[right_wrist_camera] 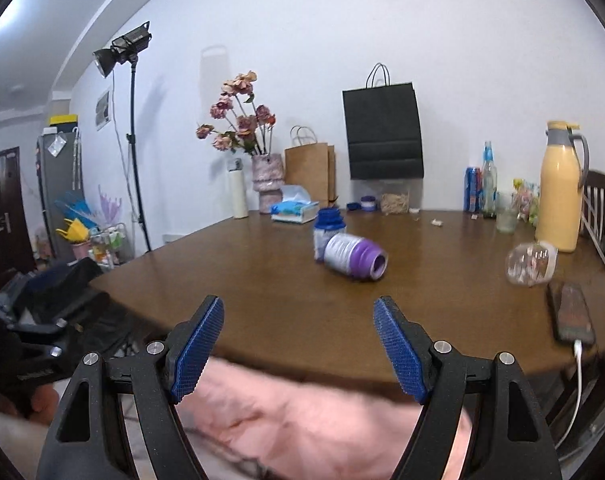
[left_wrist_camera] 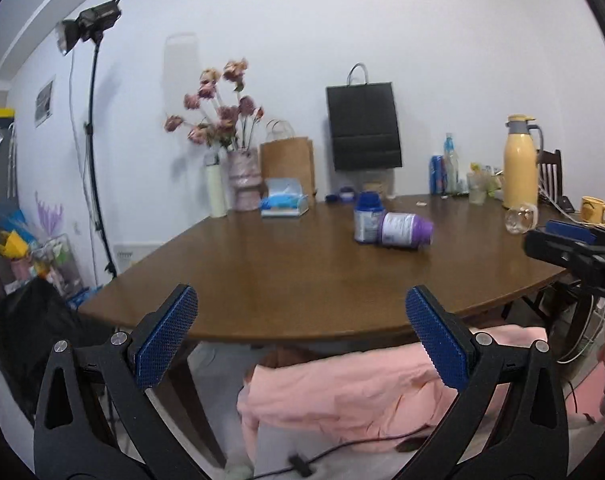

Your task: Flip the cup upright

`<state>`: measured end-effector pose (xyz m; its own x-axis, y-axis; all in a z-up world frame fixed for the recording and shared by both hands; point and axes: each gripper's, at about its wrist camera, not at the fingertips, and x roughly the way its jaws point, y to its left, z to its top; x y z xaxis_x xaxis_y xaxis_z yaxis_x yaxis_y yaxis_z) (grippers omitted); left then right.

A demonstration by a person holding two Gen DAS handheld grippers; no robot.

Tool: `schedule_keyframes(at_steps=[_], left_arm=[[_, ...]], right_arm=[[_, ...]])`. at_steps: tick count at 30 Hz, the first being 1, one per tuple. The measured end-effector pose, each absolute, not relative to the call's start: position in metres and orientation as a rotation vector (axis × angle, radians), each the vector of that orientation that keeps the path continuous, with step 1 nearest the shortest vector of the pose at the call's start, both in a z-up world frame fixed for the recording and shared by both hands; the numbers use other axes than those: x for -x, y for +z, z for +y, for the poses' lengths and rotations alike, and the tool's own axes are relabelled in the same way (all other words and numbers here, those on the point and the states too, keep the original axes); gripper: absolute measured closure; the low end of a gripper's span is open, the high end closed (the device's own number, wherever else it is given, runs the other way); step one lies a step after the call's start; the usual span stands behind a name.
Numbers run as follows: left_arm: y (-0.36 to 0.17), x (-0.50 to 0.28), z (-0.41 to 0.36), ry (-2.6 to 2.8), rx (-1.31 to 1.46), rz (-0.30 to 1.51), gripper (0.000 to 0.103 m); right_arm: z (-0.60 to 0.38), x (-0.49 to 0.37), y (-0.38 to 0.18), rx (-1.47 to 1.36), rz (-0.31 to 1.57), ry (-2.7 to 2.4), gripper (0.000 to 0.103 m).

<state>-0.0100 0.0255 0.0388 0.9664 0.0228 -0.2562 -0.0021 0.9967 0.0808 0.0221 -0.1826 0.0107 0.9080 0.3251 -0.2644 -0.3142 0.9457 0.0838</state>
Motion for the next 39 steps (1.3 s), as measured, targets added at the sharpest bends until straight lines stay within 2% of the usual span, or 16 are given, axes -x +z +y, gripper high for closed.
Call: schedule_keyframes(at_steps=[39], left_arm=[[0.05, 0.011, 0.021, -0.033, -0.048, 0.217, 0.0]], right_arm=[[-0.181, -0.023, 0.01, -0.007, 0.314, 0.33, 0.021]])
